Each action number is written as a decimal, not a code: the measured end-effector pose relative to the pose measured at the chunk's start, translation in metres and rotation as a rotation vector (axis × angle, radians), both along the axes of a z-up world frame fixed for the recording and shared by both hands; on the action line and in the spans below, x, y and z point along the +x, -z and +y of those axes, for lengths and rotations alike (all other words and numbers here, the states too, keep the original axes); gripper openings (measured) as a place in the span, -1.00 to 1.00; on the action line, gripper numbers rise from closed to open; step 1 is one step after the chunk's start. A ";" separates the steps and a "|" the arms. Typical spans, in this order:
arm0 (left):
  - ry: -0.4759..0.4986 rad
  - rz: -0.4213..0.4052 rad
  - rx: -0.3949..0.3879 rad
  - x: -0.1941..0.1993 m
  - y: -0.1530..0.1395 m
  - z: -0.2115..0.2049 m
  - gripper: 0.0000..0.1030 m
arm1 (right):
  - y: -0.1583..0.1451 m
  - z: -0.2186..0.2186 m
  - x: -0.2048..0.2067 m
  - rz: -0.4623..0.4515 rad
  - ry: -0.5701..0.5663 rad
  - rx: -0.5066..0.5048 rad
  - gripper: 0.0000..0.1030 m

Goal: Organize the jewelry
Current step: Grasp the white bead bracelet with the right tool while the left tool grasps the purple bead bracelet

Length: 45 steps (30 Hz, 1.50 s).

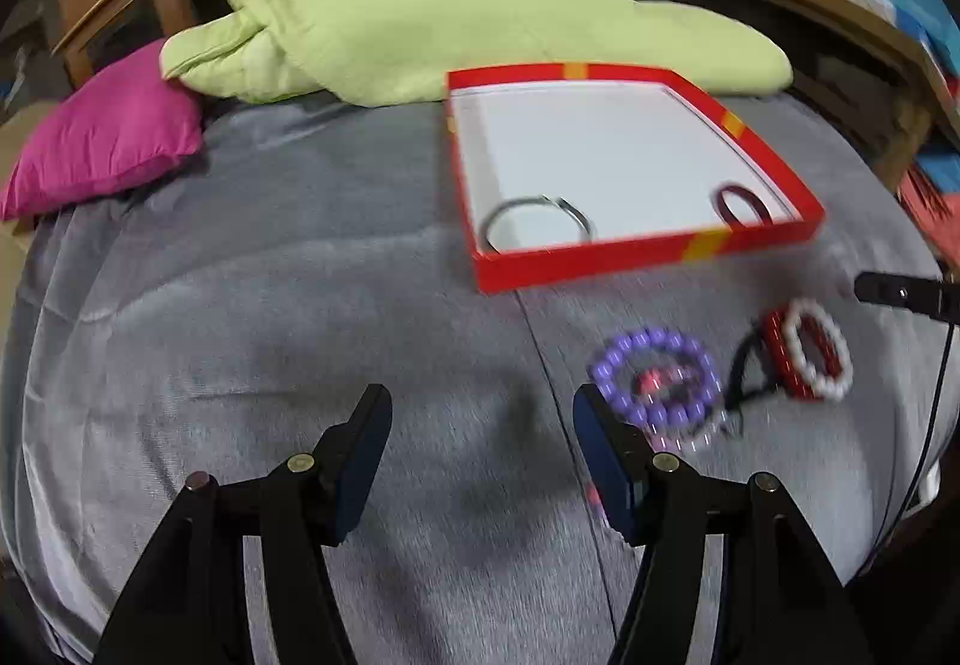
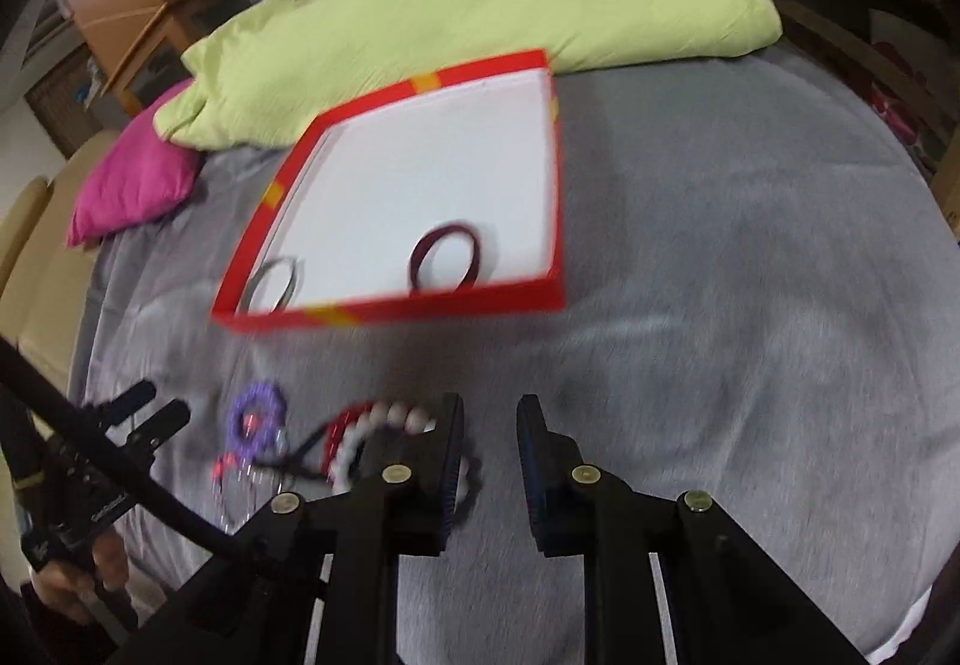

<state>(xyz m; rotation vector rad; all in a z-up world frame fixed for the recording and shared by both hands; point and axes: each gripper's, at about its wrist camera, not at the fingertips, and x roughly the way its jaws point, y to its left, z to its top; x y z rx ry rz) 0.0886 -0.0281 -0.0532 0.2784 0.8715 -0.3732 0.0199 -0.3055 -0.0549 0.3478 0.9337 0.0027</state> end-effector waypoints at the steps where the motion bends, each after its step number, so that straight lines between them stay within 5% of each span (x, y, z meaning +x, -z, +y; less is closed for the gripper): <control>1: 0.017 -0.001 0.009 -0.004 0.001 -0.001 0.24 | 0.002 0.004 -0.002 0.005 -0.018 0.000 -0.59; 11: 0.128 0.049 -0.020 -0.015 0.003 -0.010 0.24 | 0.024 0.029 0.014 0.096 -0.082 -0.043 -0.59; 19: 0.169 0.083 -0.031 -0.014 0.009 -0.026 0.24 | 0.023 0.039 0.018 0.073 -0.081 -0.117 -0.73; 37: 0.180 0.123 -0.064 -0.002 0.023 -0.050 0.29 | 0.002 -0.001 0.006 -0.018 -0.003 0.061 -0.73; 41: 0.184 0.114 -0.076 0.002 0.022 -0.051 -0.14 | 0.007 -0.003 0.008 0.025 -0.017 0.095 -0.68; 45: 0.179 0.098 -0.069 0.003 0.022 -0.047 -0.58 | 0.011 -0.001 0.008 0.041 -0.019 0.079 -0.12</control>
